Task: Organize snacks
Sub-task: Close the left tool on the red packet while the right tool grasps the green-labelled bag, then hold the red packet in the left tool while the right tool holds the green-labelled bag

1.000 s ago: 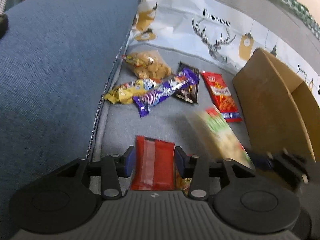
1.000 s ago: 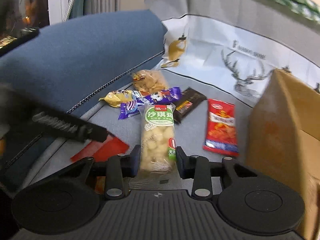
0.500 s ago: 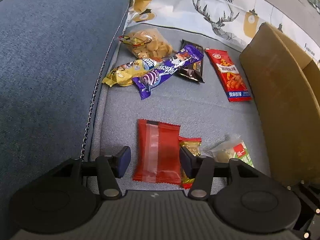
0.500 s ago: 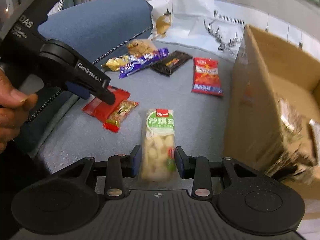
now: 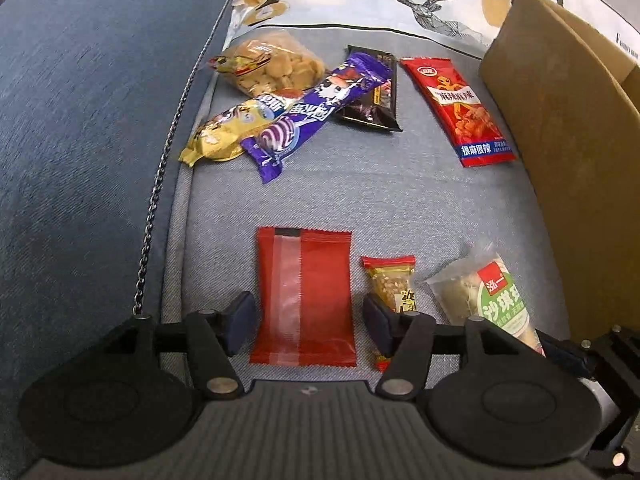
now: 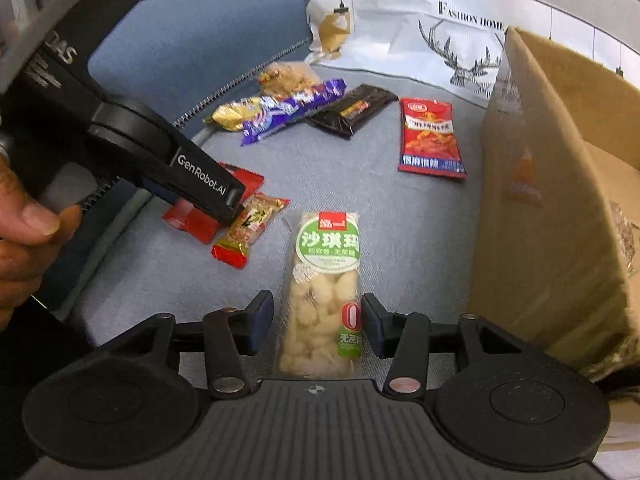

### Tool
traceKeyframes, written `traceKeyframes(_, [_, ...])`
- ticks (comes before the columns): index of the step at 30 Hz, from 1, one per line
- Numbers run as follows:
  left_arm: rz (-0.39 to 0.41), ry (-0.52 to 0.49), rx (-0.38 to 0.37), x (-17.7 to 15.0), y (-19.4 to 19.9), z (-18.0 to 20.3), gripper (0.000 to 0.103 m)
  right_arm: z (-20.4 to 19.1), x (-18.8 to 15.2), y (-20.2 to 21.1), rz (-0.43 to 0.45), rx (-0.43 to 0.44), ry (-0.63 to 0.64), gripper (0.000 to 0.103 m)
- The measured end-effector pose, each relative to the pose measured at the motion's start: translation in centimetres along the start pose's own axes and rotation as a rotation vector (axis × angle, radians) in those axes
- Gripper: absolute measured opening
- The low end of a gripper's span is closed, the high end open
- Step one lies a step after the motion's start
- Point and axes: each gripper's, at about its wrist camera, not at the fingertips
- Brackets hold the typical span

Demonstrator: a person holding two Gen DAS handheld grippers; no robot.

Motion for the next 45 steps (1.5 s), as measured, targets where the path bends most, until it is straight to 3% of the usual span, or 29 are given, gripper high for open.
traceKeyframes(6, [0.005,-0.007,0.009,0.0,0.1,0.1,0.064,0.0,-0.2,-0.5,-0.005,-0.009,0.003,0.05])
traceKeyframes(10, [0.011,-0.011,0.011,-0.1,0.3,0.1,0.053,0.0,-0.1,-0.4,-0.002,-0.01,0.009,0.048])
traceKeyframes(14, [0.018,-0.009,0.015,-0.2,0.5,0.1,0.048,0.0,-0.3,-0.3,0.007,-0.012,0.026,0.038])
traceKeyframes(22, [0.025,0.03,0.02,-0.3,0.7,-0.7,0.047,-0.6,-0.1,0.9,0.08,-0.007,0.057,0.038])
traceKeyframes(28, [0.015,0.016,0.01,-0.3,0.4,-0.6,0.049,-0.2,-0.4,-0.2,0.011,-0.027,0.041,0.038])
traceKeyframes(45, [0.02,0.018,0.02,-0.2,0.5,-0.5,0.048,-0.4,-0.4,-0.4,0.009,-0.029,0.047,0.038])
Point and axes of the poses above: each gripper's, at about its wrist camera, not at the fingertips, and y roughly against the way its jaws point, z to its right, x to its top, and after that the axes turned 12 degrees about -y, right-handed
